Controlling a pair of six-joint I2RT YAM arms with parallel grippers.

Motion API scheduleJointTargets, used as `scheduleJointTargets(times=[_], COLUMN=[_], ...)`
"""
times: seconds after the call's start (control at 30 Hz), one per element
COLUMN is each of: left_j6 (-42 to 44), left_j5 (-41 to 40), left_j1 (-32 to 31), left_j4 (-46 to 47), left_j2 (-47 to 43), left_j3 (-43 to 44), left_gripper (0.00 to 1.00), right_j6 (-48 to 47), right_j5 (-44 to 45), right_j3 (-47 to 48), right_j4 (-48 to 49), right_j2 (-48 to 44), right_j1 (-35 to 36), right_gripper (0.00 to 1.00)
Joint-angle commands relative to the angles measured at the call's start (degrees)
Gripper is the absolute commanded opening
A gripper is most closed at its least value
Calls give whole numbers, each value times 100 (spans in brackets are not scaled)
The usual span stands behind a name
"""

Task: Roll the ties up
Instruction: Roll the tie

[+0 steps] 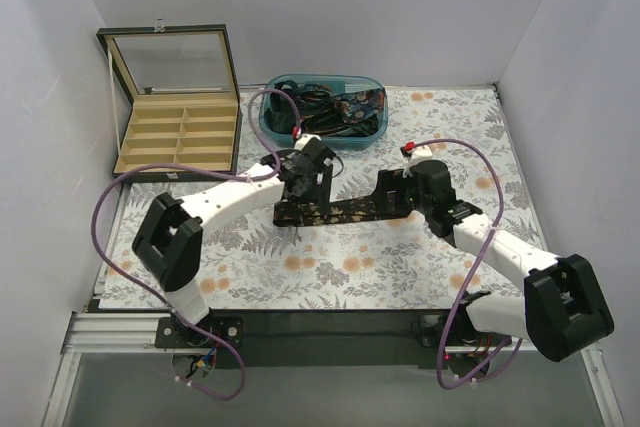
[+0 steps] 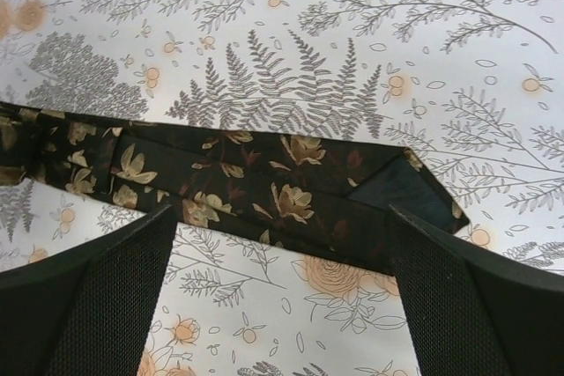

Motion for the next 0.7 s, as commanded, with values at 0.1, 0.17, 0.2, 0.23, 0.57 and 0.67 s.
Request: scheduleJointTargets(times=[0.1,0.17,0.2,0.23,0.57,0.67], left_j6=[112,147,138,129,-134,-143], left_j5=[1510,1817,1932,2072,3919,4069], left_j1=[971,1323,1428,1690,2835,2835], left_j4=[1108,1354,1450,1686,2822,2928], left_j2=[-1344,-1705,-1845,-2090,-2480,-2313], left_j3=[-1025,-1334,-1545,-1921,-3489,-3454], left_gripper=[85,85,85,85,80,78], right_j6=[83,171,302,364,1393,1612], right_j5=[-1093,-1382,-1471,-1550,-2368,-2535], right_j3=[410,602,665,718,1482,1684], right_j4=[250,268,329,373,1471,1735], right_j2=[204,432,512,704,2181,2629], right_j1=[-1,78,113,175,1211,1379], right_gripper=[89,87,86,86,70,65])
